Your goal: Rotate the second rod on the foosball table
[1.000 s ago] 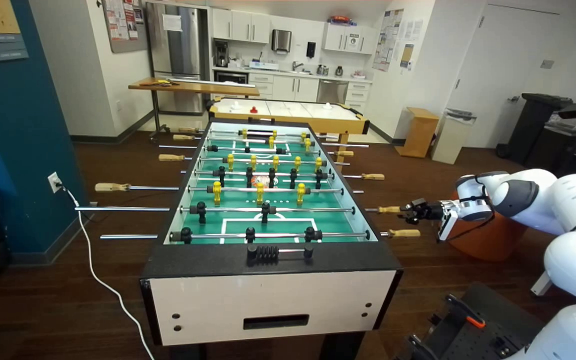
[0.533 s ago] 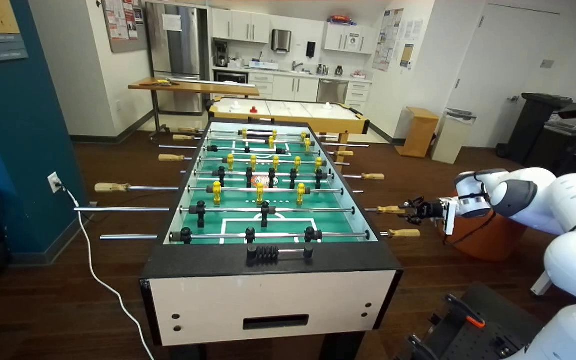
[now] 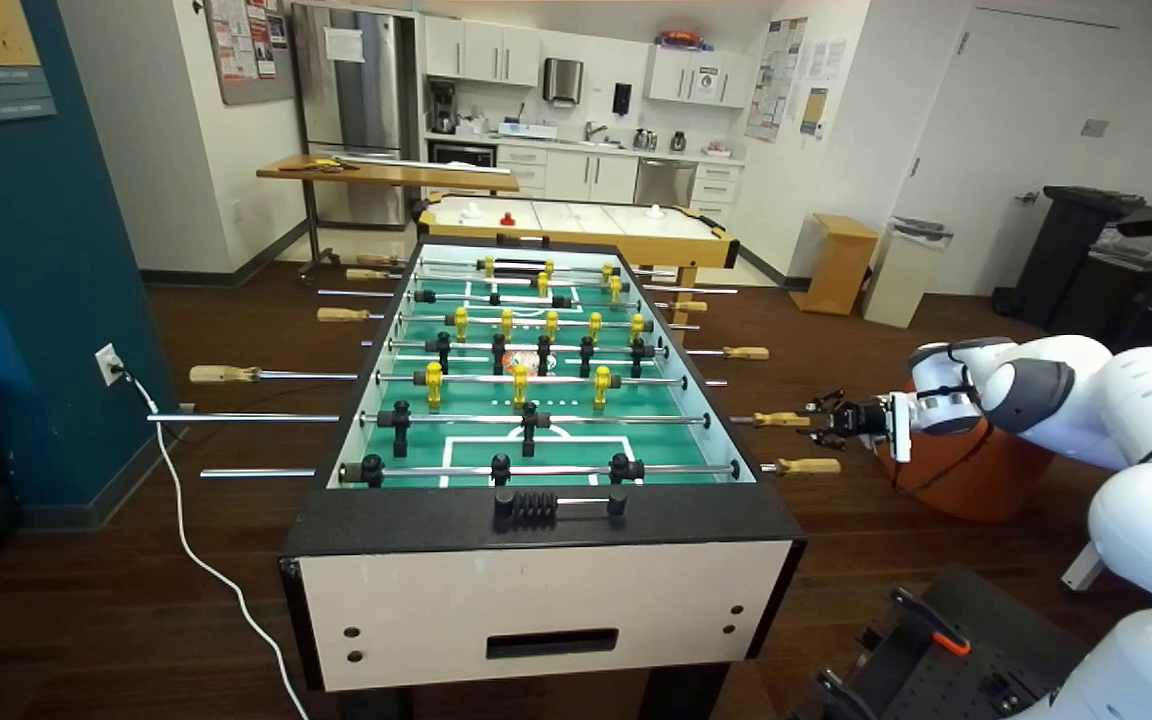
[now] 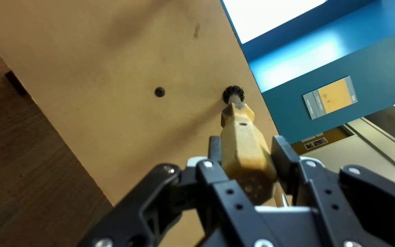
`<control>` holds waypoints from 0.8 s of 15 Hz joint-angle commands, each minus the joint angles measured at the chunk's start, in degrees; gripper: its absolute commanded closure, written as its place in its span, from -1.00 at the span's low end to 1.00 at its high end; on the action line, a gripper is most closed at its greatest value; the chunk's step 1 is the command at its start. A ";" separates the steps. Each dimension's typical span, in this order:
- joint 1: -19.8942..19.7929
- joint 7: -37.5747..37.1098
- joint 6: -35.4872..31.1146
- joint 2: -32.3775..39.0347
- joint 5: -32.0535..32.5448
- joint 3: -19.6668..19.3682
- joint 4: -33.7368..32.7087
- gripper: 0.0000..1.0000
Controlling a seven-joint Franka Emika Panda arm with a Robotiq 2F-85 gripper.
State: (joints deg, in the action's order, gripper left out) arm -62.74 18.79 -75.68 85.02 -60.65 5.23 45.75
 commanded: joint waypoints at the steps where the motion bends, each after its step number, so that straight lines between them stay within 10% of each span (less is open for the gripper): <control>1: 0.08 -0.09 0.12 0.00 -0.17 -0.14 -0.15 0.19; 2: 0.06 -0.09 0.11 0.00 -0.18 -0.14 -0.15 0.69; 12: -0.53 -29.65 5.31 0.02 -1.98 0.16 -1.56 0.69</control>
State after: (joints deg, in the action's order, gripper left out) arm -62.77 -2.09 -75.28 85.04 -61.52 5.27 45.67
